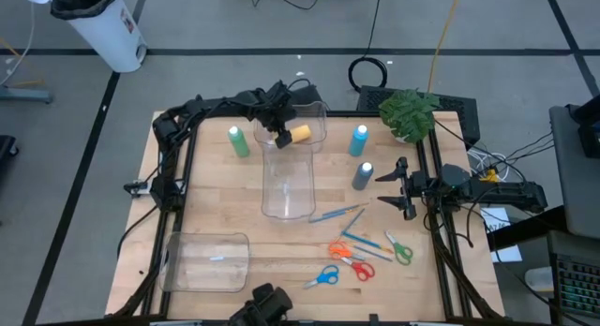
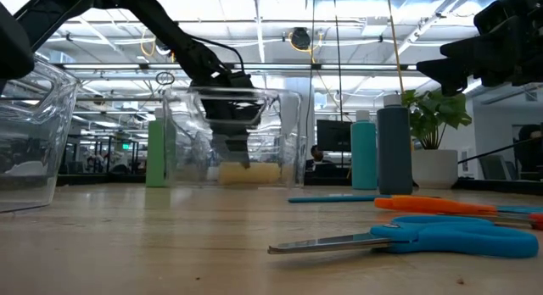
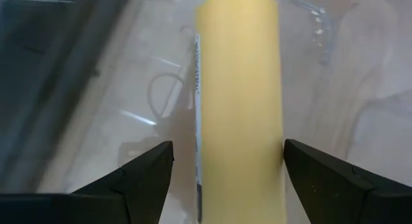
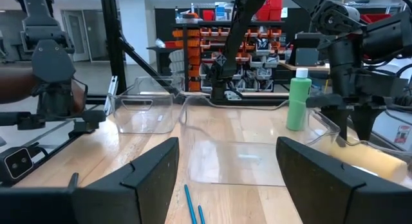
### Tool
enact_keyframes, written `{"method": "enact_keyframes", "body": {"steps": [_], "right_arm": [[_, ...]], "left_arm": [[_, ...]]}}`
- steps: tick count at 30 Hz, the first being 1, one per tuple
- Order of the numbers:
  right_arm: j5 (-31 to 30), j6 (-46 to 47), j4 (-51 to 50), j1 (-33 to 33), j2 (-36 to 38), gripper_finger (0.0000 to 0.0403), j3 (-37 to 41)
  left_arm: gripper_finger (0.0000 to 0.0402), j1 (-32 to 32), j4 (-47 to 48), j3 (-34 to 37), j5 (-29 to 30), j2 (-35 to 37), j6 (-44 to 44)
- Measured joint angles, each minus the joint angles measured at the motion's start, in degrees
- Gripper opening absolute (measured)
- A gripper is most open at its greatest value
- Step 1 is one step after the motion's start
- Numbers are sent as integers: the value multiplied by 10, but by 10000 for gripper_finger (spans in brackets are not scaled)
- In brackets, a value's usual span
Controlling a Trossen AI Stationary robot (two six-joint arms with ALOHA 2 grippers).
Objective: Pick & Place Paint Supplies
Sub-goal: Put the yellow paint bottle into the top transparent bin
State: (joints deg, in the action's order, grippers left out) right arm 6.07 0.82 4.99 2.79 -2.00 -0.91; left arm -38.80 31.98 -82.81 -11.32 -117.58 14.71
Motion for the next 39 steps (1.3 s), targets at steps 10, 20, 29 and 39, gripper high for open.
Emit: {"method": "enact_keyframes", "body": {"steps": [10, 20, 29, 39], "right_arm": [[0, 0, 0, 0, 0, 251, 0], [0, 0, 0, 0, 0, 251, 0], [0, 0, 0, 0, 0, 251, 0], [0, 0, 0, 0, 0, 251, 0]], "left_arm": [[197, 0, -7, 2, 52, -1, 9], [212, 14, -17, 2, 92, -1, 12], [217, 16, -24, 2, 85, -1, 38], [150, 16, -22, 2, 85, -1, 62]]}}
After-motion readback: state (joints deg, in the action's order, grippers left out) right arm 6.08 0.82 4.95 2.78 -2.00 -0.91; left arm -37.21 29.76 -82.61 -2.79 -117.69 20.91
